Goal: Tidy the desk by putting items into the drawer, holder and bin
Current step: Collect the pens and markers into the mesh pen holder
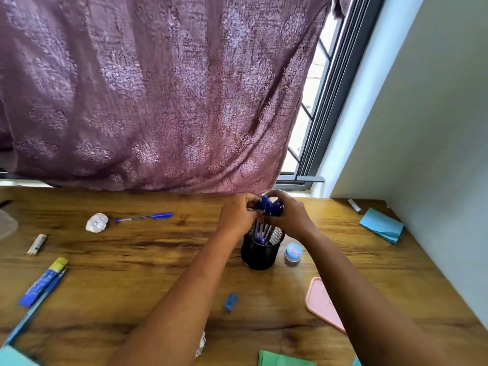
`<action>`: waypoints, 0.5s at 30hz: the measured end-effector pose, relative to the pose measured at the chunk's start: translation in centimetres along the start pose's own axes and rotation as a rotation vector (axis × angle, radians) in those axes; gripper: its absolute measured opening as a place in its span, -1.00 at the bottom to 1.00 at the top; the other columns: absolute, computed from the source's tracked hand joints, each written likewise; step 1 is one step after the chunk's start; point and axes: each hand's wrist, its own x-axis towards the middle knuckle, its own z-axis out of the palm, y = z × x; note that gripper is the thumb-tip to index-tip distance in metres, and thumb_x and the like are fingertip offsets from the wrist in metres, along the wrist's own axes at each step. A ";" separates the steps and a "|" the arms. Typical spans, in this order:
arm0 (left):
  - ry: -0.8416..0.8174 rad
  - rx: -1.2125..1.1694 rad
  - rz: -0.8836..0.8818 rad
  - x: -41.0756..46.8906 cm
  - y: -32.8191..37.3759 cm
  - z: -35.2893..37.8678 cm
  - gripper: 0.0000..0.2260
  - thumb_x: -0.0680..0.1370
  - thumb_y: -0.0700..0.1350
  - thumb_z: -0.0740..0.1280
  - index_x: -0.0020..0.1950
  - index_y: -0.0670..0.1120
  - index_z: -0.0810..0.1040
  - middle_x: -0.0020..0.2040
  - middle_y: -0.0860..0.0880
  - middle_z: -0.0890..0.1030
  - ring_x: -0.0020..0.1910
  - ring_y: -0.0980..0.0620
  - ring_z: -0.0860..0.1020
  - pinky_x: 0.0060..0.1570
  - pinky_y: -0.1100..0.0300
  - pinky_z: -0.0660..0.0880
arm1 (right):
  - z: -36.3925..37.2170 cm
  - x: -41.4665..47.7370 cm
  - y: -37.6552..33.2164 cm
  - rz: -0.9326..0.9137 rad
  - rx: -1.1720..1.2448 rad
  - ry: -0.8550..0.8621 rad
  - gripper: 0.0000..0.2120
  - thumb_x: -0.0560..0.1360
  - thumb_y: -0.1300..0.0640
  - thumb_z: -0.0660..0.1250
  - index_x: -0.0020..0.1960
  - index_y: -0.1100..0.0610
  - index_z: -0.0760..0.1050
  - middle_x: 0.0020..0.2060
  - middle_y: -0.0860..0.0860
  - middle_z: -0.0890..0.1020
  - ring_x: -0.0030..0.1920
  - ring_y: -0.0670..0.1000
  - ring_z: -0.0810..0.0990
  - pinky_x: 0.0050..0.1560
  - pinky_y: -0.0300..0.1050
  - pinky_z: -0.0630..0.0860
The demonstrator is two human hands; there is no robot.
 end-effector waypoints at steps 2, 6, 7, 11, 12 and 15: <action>0.002 -0.024 0.000 0.0 -0.1 0.0 -0.78 0.39 -0.22 0.50 0.01 -0.05 0.67 -0.11 0.06 0.68 -0.16 0.18 0.60 -0.12 0.38 0.46 | -0.1 0.0 0.0 -0.005 0.005 0.023 -0.46 0.27 0.14 0.58 0.20 0.06 0.48 -0.20 -0.03 0.56 -0.18 -0.01 0.54 -0.22 -0.28 0.36; 0.018 -0.032 0.021 0.0 -0.2 -0.2 -0.76 0.40 -0.24 0.48 0.05 -0.06 0.66 -0.08 0.05 0.68 -0.16 0.21 0.57 -0.18 0.48 0.41 | -0.2 -0.2 -0.1 -0.032 -0.005 0.040 -0.47 0.29 0.16 0.56 0.21 0.07 0.47 -0.25 -0.04 0.56 -0.23 0.00 0.55 -0.24 -0.27 0.38; 0.016 -0.034 0.031 0.1 -0.1 -0.2 -0.75 0.41 -0.25 0.48 0.06 -0.07 0.66 -0.07 0.05 0.68 -0.16 0.21 0.57 -0.18 0.49 0.42 | -0.2 -0.2 -0.1 -0.041 -0.017 0.041 -0.48 0.30 0.17 0.56 0.21 0.07 0.47 -0.24 -0.03 0.57 -0.23 0.01 0.55 -0.21 -0.22 0.41; -0.001 -0.038 0.050 0.1 -0.1 -0.2 -0.72 0.42 -0.29 0.45 0.10 -0.07 0.65 -0.03 0.03 0.68 -0.10 0.19 0.58 -0.11 0.48 0.42 | -0.1 -0.3 -0.2 -0.077 -0.061 0.050 -0.48 0.31 0.18 0.55 0.22 0.08 0.47 -0.21 -0.04 0.56 -0.30 -0.06 0.48 -0.20 -0.23 0.38; -0.001 -0.037 0.046 0.1 -0.2 -0.2 -0.72 0.43 -0.29 0.44 0.10 -0.07 0.64 -0.03 0.04 0.67 -0.11 0.20 0.58 -0.13 0.49 0.42 | -0.1 -0.2 -0.2 -0.084 -0.075 0.043 -0.48 0.31 0.18 0.54 0.22 0.07 0.46 -0.21 -0.05 0.56 -0.29 -0.05 0.48 -0.19 -0.23 0.37; 0.001 -0.046 0.031 0.2 -0.3 -0.1 -0.72 0.42 -0.30 0.45 0.10 -0.07 0.64 -0.03 0.02 0.67 -0.10 0.17 0.58 -0.08 0.43 0.47 | -0.2 -0.2 -0.3 -0.106 -0.105 0.021 -0.48 0.35 0.18 0.51 0.24 0.00 0.42 -0.19 -0.04 0.57 -0.24 -0.02 0.52 -0.18 -0.18 0.43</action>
